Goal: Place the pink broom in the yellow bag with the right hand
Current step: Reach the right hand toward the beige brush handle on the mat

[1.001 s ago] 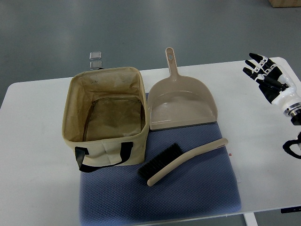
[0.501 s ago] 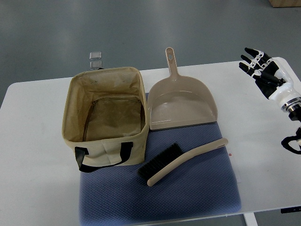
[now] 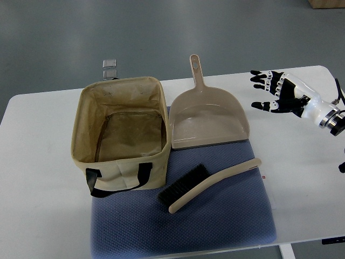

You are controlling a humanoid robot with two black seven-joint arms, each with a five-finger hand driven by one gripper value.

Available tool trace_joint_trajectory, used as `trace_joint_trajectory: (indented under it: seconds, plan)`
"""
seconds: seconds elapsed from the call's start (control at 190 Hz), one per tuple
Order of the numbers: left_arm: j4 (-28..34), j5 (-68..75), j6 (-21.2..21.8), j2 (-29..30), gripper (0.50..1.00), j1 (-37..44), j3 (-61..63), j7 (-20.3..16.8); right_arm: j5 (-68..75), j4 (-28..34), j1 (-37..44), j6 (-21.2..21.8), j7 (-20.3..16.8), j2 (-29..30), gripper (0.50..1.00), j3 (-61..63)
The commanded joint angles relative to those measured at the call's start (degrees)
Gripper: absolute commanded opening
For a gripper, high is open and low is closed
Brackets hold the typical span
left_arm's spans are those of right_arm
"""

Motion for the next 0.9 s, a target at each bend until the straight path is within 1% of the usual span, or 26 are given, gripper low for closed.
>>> trace_joint_trajectory:
  seconds: [0.0,0.1,0.179,0.353,0.516,0.675,0.775,0.838,0.896]
  plan:
    - [0.0,0.0,-0.1,0.0,1.0,0.0,0.0,0.0,-5.0,0.7,2.0,0.4,2.4,-2.6,0.924,-4.1]
    - [0.0,0.0,0.0,0.0,1.0,0.0,0.0,0.0,-9.3,1.5,3.8,0.4,4.9,-4.1,0.924,-7.2]
    - [0.0,0.0,0.0,0.0,1.0,0.0,0.0,0.0,-11.5,2.7,6.7,0.2,6.8,-6.0,0.924,-12.3]
    - [0.0,0.0,0.0,0.0,1.0,0.0,0.0,0.0,-12.6,4.1,11.3,0.0,8.6,-8.5,0.924,-20.6]
    - [0.0,0.0,-0.1,0.0,1.0,0.0,0.0,0.0,-15.9,4.2,13.4,0.3,9.2,-7.9,0.924,-21.6]
    - [0.0,0.0,0.0,0.0,1.0,0.0,0.0,0.0,-18.5,4.7,13.7,0.4,9.2,-7.5,0.926,-21.8]
    - [0.0,0.0,0.0,0.0,1.0,0.0,0.0,0.0,-21.0,6.7,13.7,0.2,9.2,-7.9,0.924,-23.7]
    - [0.0,0.0,-0.1,0.0,1.0,0.0,0.0,0.0,-22.5,8.2,14.3,-0.7,9.2,-8.4,0.924,-26.7]
    - [0.0,0.0,0.0,0.0,1.0,0.0,0.0,0.0,-23.2,9.1,15.3,-2.6,9.2,-8.5,0.924,-29.5]
